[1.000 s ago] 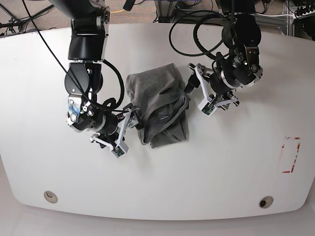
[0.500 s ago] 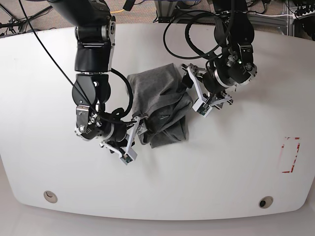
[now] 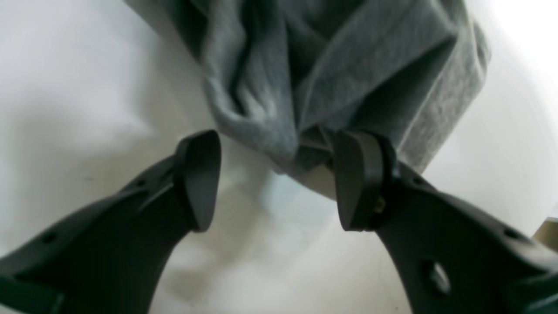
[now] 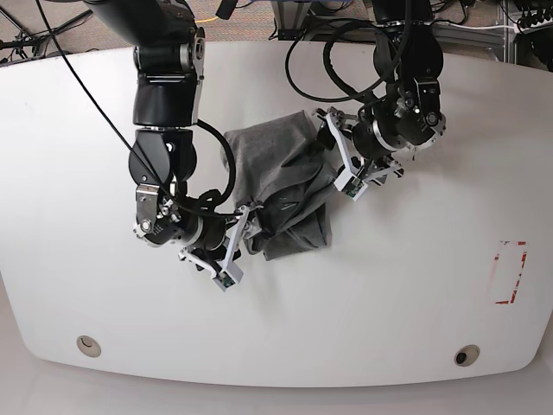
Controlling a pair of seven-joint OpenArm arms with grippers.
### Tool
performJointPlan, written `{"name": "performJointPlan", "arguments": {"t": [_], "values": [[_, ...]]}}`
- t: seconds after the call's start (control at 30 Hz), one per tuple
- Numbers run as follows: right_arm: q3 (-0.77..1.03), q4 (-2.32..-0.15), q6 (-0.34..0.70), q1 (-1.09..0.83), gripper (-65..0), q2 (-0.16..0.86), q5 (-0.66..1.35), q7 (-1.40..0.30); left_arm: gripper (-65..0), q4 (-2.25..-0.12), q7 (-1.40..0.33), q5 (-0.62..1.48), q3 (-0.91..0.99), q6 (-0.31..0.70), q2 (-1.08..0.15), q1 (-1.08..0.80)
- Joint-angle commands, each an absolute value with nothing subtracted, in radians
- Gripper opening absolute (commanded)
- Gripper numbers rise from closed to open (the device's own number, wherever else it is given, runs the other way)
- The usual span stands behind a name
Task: Fold the T-shirt properly
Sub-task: 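Grasp the shirt bundle's edges again with both grippers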
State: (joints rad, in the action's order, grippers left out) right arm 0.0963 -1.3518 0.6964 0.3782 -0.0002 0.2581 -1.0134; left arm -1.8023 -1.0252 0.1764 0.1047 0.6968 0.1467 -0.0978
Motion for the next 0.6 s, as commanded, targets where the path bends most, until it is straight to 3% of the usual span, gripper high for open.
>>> {"name": "performJointPlan", "arguments": {"t": [0.0,0.17,0.27,0.33,0.4,0.5,0.57], "values": [[0.096,-1.368,0.698,0.407,-19.8,0.001,0.271,-0.987,-26.9,-1.801,-0.984,0.193,0.104,0.698,0.154,-0.081],[0.096,-1.368,0.698,0.407,-23.1,0.001,0.271,-0.986,-27.6,-1.745,-0.924,0.193,0.101,0.698,0.154,-0.062],[0.096,-1.368,0.698,0.407,-33.5,0.001,0.271,-0.984,-38.3,-1.69,-0.923,0.193,0.104,0.698,0.154,-0.024],[0.096,-1.368,0.698,0.407,-43.3,0.001,0.268,-0.984,-49.6,-1.649,-0.923,0.193,0.104,0.698,0.154,0.005],[0.096,-1.368,0.698,0.407,-50.7,0.001,0.265,-0.984,-55.4,-1.624,-0.921,0.193,0.105,0.698,0.154,0.022],[0.096,-1.368,0.698,0.407,-60.2,0.001,0.263,-0.984,-56.9,-1.604,-0.921,0.194,0.105,0.698,0.154,0.042],[0.096,-1.368,0.698,0.406,-63.1,0.001,0.263,-0.984,-58.7,-1.603,-0.92,0.194,0.105,0.698,0.154,0.058]]}}
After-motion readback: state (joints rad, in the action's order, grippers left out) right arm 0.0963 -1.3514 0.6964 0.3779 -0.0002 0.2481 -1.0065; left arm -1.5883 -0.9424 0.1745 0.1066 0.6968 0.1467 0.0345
